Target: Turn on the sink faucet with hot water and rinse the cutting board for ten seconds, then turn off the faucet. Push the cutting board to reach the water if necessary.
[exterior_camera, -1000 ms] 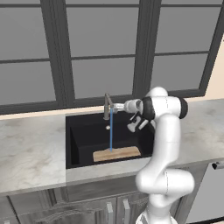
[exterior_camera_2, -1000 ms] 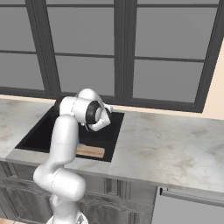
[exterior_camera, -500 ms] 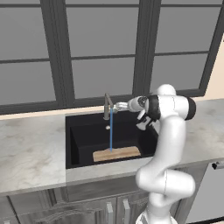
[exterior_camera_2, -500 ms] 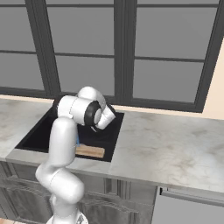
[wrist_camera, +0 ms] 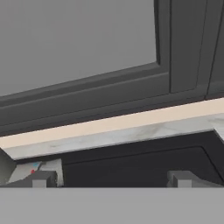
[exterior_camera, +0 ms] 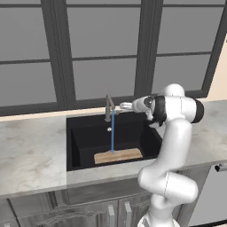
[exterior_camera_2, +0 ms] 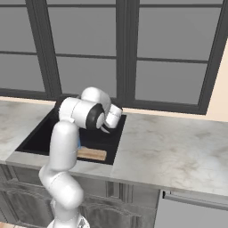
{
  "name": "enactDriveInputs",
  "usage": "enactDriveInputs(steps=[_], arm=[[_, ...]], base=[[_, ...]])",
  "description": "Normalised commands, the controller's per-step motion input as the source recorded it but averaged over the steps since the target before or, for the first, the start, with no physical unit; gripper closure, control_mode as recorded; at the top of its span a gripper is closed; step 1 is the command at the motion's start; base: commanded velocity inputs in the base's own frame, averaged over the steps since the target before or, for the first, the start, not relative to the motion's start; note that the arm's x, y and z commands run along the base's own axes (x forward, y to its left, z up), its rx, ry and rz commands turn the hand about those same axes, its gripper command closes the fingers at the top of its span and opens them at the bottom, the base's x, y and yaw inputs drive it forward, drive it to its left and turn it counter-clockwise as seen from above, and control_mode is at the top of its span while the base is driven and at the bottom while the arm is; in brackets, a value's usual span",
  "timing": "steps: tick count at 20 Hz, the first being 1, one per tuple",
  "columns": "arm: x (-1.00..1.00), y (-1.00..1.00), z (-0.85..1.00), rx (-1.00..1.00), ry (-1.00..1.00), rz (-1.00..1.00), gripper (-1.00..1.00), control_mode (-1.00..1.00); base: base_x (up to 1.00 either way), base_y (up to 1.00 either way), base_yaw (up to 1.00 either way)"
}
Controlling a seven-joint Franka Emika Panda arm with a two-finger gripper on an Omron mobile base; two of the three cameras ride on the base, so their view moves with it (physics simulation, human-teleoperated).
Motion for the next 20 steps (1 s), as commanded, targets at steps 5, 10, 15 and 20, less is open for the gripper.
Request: enactDriveInputs(steps=[5,10,15,20], arm=[[0.0,-0.02,0.54,0.02,0.21,0.06,-1.0,-1.0],[0.14,-0.06,0.66,0.02,0.35,0.04,-1.0,-1.0],[0.35,-0.17,0.92,0.04,0.21,0.03,-1.0,-1.0],[0.14,-0.11,1.0,0.05,0.17,0.04,-1.0,-1.0]], base=[[0.0,0.0,0.0],[0.0,0.0,0.0],[0.0,0.0,0.0],[0.0,0.0,0.0]])
